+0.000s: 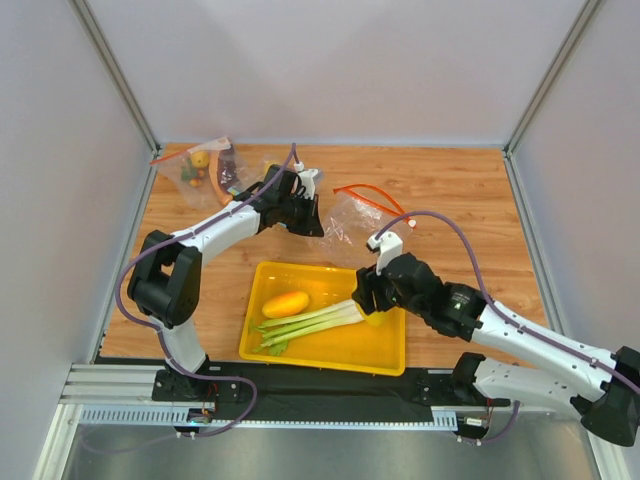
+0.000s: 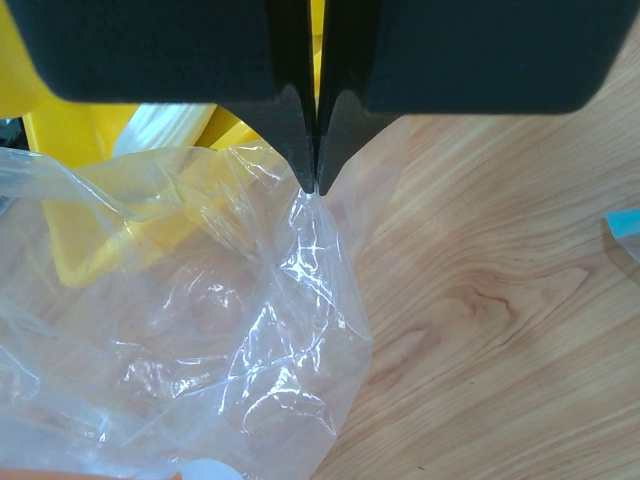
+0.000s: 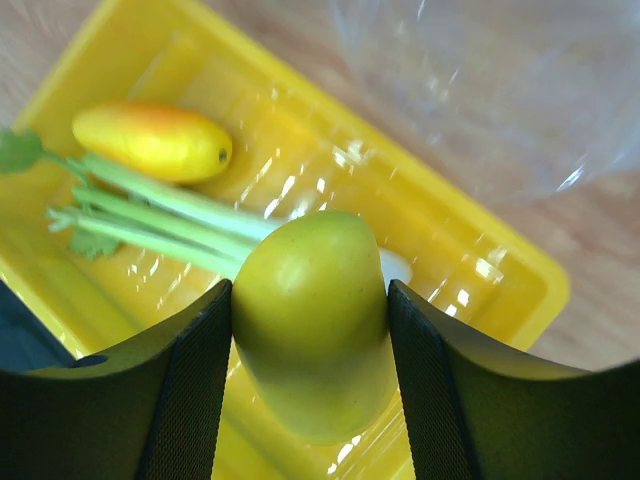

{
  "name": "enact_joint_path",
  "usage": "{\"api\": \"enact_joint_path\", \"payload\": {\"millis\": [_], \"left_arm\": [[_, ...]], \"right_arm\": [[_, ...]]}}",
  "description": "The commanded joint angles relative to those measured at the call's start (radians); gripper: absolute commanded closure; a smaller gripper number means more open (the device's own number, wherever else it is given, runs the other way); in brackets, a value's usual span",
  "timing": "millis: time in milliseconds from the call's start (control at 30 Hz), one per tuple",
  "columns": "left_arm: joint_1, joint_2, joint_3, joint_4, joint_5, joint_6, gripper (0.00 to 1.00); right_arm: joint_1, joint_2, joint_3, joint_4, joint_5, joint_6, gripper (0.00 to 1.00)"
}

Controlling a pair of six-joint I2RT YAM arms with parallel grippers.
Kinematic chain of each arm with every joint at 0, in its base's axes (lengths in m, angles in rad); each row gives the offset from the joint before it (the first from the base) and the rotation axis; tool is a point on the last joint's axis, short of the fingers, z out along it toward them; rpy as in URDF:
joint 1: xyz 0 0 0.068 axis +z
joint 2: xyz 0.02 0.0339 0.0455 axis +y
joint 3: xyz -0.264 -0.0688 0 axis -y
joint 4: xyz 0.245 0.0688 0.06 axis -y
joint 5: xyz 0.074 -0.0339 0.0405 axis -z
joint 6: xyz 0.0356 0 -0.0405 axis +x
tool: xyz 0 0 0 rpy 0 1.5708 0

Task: Open the zip-top bag and remove the fake food

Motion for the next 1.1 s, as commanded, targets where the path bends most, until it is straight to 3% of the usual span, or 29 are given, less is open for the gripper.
{"api": "enact_joint_path", "payload": {"millis": [0,400,533,567,633,667,700,733,1067], "left_arm": [[0.001,-0.001,0.038,0.001,-0.002,0.023,1.00],[0.001,0.000,0.038,-0.002,-0.003,0.023,1.00],[0.001,0.002,0.038,-0.002,-0.004,0.023,1.00],[0.001,0.000,0.038,-0.002,-0.004,0.023,1.00],[0.001,0.002,0.037,-0.004,-0.006,0.023,1.00],[0.001,0.003,0.038,-0.005,-0.006,0.023,1.00],[0.001,0.003,0.038,-0.005,-0.006,0.023,1.00],[0.000,0.003,0.040,-0.007,-0.006,0.023,1.00],[0.000,0.015,0.060,-0.036,-0.026,0.025,0.98]], "right_arm": [[0.069,-0.005,-0.059,-0.008,0.013,0.125,0.72],[0.145,0.021,-0.177,-0.067,0.017,0.212,0.68],[0.143,0.033,-0.184,-0.073,0.016,0.211,0.52],[0.145,0.035,-0.176,-0.076,0.020,0.206,0.39],[0.145,0.043,-0.167,-0.082,0.028,0.203,0.27],[0.145,0.049,-0.155,-0.085,0.039,0.196,0.09],[0.145,0.049,-0.148,-0.085,0.043,0.191,0.09],[0.145,0.050,-0.139,-0.096,0.051,0.188,0.01],[0.123,-0.002,0.030,-0.166,0.210,0.068,0.00]]}}
